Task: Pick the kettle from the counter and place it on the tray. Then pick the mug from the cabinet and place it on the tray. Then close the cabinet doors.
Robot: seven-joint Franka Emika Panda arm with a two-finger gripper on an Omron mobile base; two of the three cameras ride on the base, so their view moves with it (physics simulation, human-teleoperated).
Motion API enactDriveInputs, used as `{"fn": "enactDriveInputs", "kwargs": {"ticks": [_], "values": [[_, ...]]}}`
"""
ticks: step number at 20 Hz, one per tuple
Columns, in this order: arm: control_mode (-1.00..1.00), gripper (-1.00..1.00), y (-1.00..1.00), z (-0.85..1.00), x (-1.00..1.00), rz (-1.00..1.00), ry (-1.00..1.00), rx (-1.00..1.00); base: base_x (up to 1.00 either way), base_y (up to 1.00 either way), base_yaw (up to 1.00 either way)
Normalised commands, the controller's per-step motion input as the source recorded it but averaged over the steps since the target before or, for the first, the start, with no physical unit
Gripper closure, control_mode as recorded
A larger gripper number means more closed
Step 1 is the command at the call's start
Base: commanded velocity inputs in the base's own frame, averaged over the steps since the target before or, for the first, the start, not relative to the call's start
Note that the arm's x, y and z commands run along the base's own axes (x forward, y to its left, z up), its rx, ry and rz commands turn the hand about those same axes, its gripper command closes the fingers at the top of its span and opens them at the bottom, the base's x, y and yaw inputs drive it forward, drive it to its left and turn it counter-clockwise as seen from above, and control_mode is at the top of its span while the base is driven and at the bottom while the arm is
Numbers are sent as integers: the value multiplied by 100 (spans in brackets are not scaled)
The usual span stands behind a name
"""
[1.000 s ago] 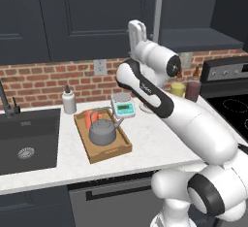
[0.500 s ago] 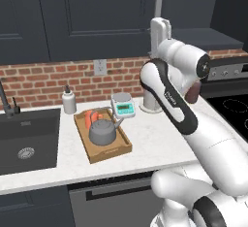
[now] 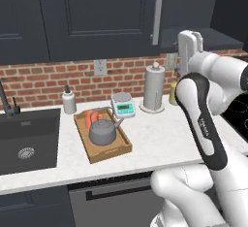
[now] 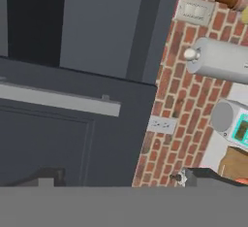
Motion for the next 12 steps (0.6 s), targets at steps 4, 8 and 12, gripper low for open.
{"fn": "enactDriveInputs", "kwargs": {"ticks": [4, 8, 12], "values": [[-100, -100, -63, -58, -84, 0, -4, 0, 0, 0, 0], [-100, -100, -58, -48, -64, 0, -19, 2, 0, 0, 0], [-100, -100, -51, -9, -23, 0, -9, 1, 0, 0, 0]]}}
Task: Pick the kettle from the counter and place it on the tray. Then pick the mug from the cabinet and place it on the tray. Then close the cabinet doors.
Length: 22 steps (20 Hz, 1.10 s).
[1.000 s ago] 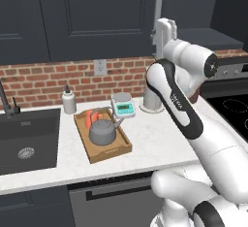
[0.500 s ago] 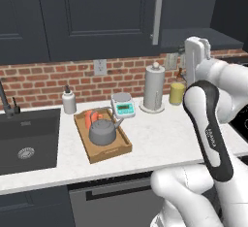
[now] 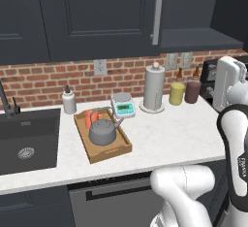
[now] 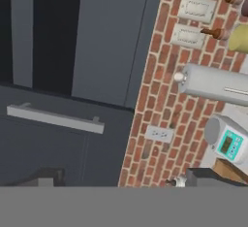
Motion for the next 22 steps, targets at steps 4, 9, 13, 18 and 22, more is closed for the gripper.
{"fn": "enactDriveInputs", "kwargs": {"ticks": [4, 9, 13, 18, 22], "values": [[-100, -100, -47, 0, -5, 0, -4, 0, 0, 0, 0], [-100, -100, -37, -34, -21, 2, -7, 0, 0, 0, 0], [-100, -100, -27, -62, -26, 3, -12, 0, 0, 0, 0], [-100, -100, -22, -63, -27, 2, -20, 0, 0, 0, 0], [-100, -100, -29, -21, -5, 4, -16, 0, 0, 0, 0]]}}
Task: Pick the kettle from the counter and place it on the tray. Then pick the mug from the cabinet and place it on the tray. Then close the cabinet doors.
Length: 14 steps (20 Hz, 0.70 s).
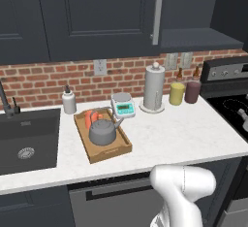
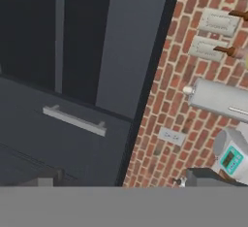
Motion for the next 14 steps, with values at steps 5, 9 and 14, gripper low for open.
{"fn": "enactDriveInputs", "kwargs": {"ticks": [5, 9, 14], "values": [[-100, -100, -35, -7, -1, 3, -12, 0, 0, 0, 0], [-100, -100, -49, 0, 5, 1, 0, 1, 0, 0, 0], [-100, -100, -56, -3, 0, 3, 0, 0, 0, 0, 0]]}}
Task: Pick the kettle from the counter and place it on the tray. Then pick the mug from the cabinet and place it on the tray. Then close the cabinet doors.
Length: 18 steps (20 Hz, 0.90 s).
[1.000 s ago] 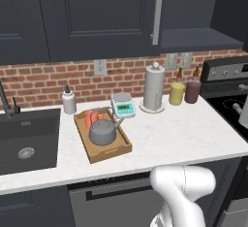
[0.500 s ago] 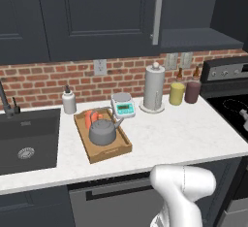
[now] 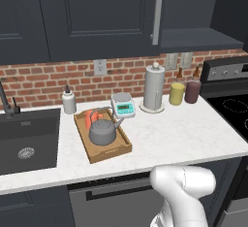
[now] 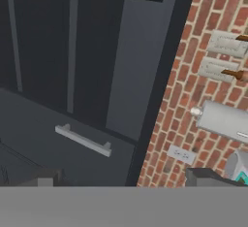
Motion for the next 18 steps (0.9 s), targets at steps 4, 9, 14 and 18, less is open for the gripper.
{"fn": "enactDriveInputs", "kwargs": {"ticks": [4, 9, 14, 18], "values": [[-100, -100, -60, -5, 0, 1, 0, 0, 0, 0, 0], [-100, -100, -40, -25, 0, 0, 3, 0, 0, 0, 0], [-100, -100, -30, -52, 1, 0, 3, 0, 0, 0, 0], [-100, -100, -36, -35, 13, 0, 5, 0, 0, 0, 0]]}}
